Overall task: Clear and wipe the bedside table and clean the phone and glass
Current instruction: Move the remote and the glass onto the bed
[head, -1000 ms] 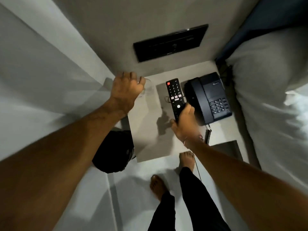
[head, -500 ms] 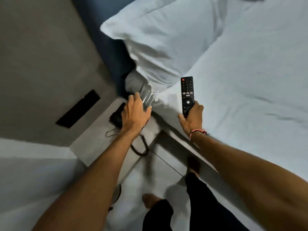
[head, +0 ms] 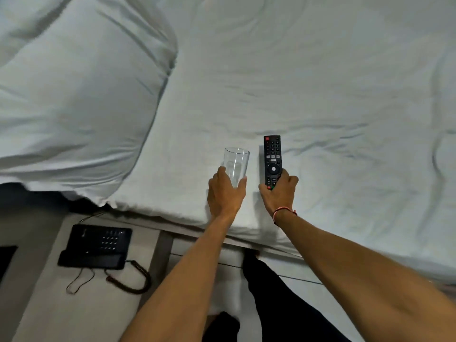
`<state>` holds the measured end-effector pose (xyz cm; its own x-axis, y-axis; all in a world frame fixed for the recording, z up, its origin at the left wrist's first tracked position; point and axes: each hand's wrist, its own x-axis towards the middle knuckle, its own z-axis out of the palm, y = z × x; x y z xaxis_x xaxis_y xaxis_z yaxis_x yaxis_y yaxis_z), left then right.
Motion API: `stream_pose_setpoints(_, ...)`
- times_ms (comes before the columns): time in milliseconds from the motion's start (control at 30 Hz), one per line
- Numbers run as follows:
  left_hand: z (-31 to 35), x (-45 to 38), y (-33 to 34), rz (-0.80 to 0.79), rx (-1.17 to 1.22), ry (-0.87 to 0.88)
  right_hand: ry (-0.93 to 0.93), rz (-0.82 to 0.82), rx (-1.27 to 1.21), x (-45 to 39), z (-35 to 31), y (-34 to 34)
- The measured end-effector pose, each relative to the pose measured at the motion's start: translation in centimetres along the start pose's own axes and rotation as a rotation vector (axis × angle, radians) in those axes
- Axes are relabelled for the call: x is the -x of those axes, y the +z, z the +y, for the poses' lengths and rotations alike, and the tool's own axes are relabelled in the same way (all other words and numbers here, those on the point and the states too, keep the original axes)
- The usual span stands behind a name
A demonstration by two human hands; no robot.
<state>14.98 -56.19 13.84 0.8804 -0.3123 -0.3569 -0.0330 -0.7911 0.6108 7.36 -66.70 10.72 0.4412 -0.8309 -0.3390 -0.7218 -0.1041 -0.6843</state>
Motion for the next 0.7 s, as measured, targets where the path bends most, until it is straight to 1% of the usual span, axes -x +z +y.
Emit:
stream_pose_setpoints(200, 3.6, -2.3, 5.3, -0.073, -0.029, 0.009, 0.148, 0.050, -0.011, -4.2, 3.3, -1.8)
stream_pose_setpoints(367, 5.5, -3.0, 7.4, -0.123, -0.016, 0.019, 0.227, -0.002, 0.055, -6.4, 5.2, -3.0)
stream_pose_setpoints(433, 5.6, -3.0, 7.4, -0.129, -0.012, 0.002, 0.206, -0.013, 0.082, -6.9, 5.5, -3.3)
stream_pose_setpoints(533, 4.8, -3.3, 6.1, -0.113, 0.003, -0.017, 0.135, 0.037, 0.144, -7.7, 4.7, -4.0)
stream_pose_setpoints(633, 2.8, -3.7, 3.7, -0.042, -0.004, -0.043, 0.045, 0.083, 0.286, -8.1, 2.9, -4.8)
stream_pose_setpoints(700, 0.4, -3.7, 1.6, 0.015, -0.017, -0.066, -0.050, 0.105, 0.322, -7.8, 1.4, -4.4)
